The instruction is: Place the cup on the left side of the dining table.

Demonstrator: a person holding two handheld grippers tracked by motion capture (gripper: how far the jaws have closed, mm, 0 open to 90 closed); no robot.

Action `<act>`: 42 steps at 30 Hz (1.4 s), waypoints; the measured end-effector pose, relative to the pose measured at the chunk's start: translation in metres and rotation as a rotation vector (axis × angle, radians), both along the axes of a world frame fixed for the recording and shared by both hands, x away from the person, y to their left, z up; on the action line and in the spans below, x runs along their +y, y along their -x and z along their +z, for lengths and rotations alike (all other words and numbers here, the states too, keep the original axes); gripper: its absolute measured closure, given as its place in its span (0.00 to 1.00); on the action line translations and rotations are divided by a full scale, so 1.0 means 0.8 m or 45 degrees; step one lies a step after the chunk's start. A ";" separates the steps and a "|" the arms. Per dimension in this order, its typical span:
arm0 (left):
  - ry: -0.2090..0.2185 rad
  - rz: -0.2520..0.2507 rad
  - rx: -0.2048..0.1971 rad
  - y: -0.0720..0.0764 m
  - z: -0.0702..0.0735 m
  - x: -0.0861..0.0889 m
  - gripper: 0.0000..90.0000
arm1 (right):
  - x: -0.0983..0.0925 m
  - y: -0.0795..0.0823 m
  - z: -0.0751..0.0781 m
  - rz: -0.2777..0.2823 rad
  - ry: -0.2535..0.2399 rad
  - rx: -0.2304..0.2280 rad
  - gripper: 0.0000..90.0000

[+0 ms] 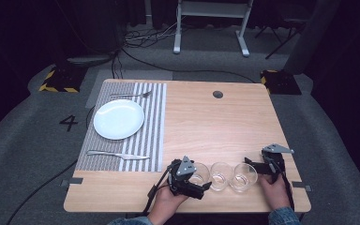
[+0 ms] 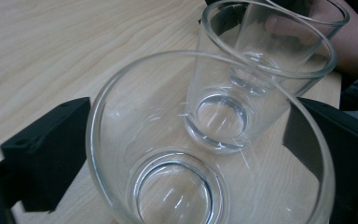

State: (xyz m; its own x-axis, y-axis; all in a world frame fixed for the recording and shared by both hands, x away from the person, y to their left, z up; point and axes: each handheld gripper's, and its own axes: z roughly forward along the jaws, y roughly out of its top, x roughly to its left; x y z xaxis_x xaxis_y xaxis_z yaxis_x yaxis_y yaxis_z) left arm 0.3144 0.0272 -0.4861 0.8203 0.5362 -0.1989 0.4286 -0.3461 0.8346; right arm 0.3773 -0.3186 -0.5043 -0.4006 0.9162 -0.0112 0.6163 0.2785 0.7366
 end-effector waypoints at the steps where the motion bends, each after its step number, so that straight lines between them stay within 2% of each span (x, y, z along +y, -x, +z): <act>1: 0.013 -0.008 0.014 -0.001 -0.001 0.000 0.09 | 0.000 0.000 0.000 0.000 0.000 0.000 0.17; 4: 0.009 -0.027 -0.004 0.001 -0.003 -0.001 0.15 | 0.000 0.000 0.000 0.000 0.000 0.000 0.17; 6: -0.010 -0.026 -0.025 0.003 -0.005 -0.001 0.16 | 0.000 0.000 0.000 0.000 0.000 0.000 0.17; 9: -0.001 -0.027 -0.030 0.003 -0.009 -0.001 0.17 | 0.000 0.000 0.000 0.000 0.000 0.000 0.17; 12: -0.008 -0.012 -0.078 0.007 -0.011 -0.002 0.19 | 0.000 0.000 0.000 0.000 0.000 0.000 0.17; 13: -0.008 0.003 -0.109 0.008 -0.013 -0.003 0.19 | 0.000 0.000 0.000 0.000 0.000 0.000 0.17; 17: -0.014 0.028 -0.163 0.013 -0.014 -0.004 0.21 | 0.000 0.000 0.000 -0.001 0.000 -0.001 0.17; 27: -0.019 0.022 -0.175 0.013 -0.014 -0.004 0.21 | 0.000 0.000 0.000 0.000 0.000 0.000 0.17; 30: -0.037 0.023 -0.175 0.013 -0.012 -0.005 0.22 | 0.000 0.000 0.000 0.000 0.000 0.000 0.17; 32: -0.055 0.018 -0.169 0.013 -0.010 -0.005 0.22 | 0.000 0.000 0.000 0.000 0.000 0.000 0.17; 35: -0.050 0.018 -0.156 0.013 -0.006 -0.004 0.22 | 0.000 0.000 0.000 0.000 0.000 0.000 0.17; 40: -0.055 0.003 -0.177 0.014 0.005 -0.001 0.22 | 0.000 0.000 0.000 0.000 0.000 0.000 0.17; 42: -0.063 -0.009 -0.169 0.014 0.010 0.001 0.22 | 0.000 0.000 0.000 0.000 0.000 0.000 0.17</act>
State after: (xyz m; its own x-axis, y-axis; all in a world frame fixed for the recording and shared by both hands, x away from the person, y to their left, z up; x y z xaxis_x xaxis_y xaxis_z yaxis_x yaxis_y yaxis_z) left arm 0.3030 0.0281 -0.4780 0.8416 0.5366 -0.0617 0.3130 -0.3913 0.8654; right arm 0.3773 -0.3186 -0.5043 -0.4006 0.9162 -0.0113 0.6162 0.2786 0.7366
